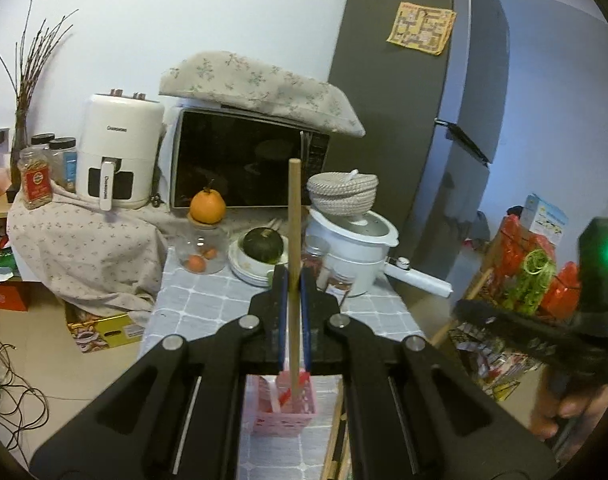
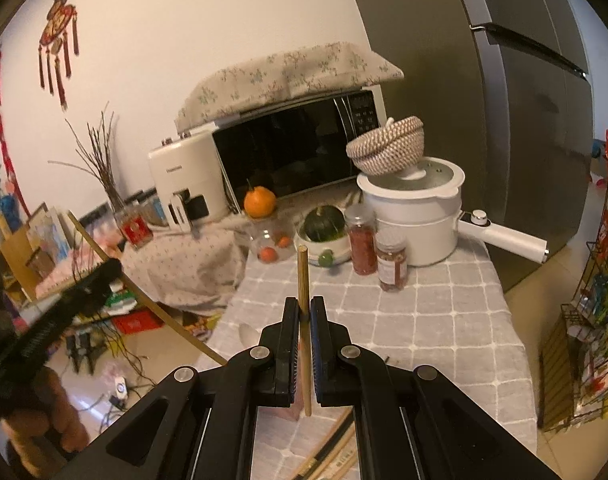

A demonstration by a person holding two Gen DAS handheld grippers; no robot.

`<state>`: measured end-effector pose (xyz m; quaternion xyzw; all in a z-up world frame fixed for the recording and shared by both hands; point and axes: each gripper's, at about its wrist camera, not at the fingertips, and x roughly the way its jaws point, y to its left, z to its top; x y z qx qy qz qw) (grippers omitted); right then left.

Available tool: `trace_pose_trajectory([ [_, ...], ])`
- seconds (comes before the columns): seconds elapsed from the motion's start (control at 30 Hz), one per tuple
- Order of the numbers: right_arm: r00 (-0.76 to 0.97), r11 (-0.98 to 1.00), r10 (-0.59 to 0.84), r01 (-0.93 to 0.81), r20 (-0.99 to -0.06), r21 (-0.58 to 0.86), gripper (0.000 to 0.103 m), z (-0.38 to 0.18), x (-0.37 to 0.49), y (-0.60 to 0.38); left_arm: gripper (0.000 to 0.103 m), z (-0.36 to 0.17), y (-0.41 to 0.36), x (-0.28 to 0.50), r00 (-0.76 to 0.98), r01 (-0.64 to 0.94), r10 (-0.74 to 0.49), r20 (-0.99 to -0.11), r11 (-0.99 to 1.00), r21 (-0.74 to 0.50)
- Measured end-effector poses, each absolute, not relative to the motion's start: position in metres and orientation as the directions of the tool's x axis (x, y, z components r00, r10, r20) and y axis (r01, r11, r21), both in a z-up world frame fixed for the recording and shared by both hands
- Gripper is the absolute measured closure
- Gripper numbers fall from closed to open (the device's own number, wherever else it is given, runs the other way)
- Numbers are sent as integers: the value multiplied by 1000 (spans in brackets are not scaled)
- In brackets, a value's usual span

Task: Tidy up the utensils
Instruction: 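Lift left tool's chopstick and lower it upright into the pink basket, then lower right tool's chopstick into the pink basket and open it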

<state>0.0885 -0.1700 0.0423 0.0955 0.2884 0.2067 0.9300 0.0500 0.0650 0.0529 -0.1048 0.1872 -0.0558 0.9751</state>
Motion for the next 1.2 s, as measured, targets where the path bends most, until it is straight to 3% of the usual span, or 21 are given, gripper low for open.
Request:
trace_pose_trajectory([
  [0.27,748,872,484,-368,-454,323,97,58,85,-166,96,21,69,85,898,-9,-77,-433,981,-193],
  [0.73,727,831,544,-398,-419,388,97,52,105,-152,93,-14,64,119,827,-12,-111,-551,977,-214],
  [0.8,727,834,540,-395,-425,385,97,49,108,-151,76,-13,67,120,823,-22,-121,-555,970,-243],
  [0.97,727,846,523,-381,-445,372,97,39,116,-146,58,-8,74,115,816,-50,-121,-566,959,-277],
  [1.1,715,854,515,-375,-474,362,97,28,123,-139,38,-5,73,107,803,-86,-59,-593,973,-213],
  [1.2,699,860,506,-367,-505,354,97,16,129,-134,30,-8,73,103,774,-107,-16,-633,982,-156],
])
